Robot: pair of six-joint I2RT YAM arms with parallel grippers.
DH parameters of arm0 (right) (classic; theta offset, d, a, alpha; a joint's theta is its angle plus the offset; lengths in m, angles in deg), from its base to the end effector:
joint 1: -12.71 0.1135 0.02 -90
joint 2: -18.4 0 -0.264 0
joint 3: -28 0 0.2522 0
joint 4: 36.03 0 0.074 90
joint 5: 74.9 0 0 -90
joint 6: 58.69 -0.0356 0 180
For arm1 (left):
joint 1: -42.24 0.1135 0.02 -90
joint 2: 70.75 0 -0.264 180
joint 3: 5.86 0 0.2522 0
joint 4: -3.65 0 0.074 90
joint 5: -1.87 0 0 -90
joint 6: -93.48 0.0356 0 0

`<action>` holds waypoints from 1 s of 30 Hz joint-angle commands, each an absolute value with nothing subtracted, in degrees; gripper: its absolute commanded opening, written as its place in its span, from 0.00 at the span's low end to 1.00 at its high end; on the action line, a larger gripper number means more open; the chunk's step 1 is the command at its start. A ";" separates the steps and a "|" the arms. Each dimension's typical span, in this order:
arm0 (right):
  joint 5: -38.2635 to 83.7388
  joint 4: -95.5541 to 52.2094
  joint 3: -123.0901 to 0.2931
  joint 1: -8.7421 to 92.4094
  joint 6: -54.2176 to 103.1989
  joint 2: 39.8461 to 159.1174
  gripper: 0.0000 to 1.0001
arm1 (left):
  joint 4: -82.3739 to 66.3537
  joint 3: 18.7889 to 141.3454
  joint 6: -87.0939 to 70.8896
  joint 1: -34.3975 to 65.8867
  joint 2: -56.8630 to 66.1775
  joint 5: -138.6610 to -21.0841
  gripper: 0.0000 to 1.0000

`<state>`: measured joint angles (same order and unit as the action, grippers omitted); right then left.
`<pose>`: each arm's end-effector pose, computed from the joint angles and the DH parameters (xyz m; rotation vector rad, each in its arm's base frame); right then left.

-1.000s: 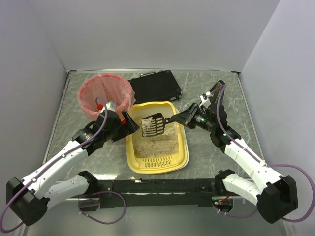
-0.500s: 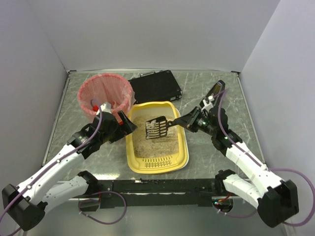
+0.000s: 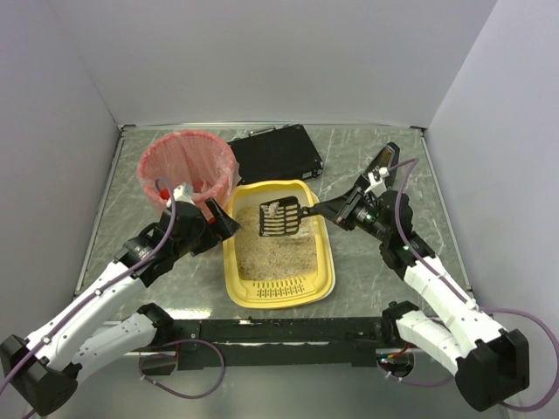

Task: Clean the litter box

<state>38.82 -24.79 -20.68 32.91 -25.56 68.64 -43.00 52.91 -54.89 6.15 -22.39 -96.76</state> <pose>0.1895 0.0850 0.2860 0.3039 1.9592 1.2936 0.1492 -0.1021 0.2918 -0.5302 2.2376 -0.7373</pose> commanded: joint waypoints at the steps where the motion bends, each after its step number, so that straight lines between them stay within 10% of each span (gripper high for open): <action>1: 43.64 -29.58 -21.62 32.13 -27.23 70.87 0.00 | -42.02 53.34 -55.23 5.95 -23.73 -95.95 0.97; 30: 52.10 -7.73 -35.67 26.33 -5.98 77.81 0.00 | -43.23 55.44 -52.05 6.21 -17.31 -94.28 0.97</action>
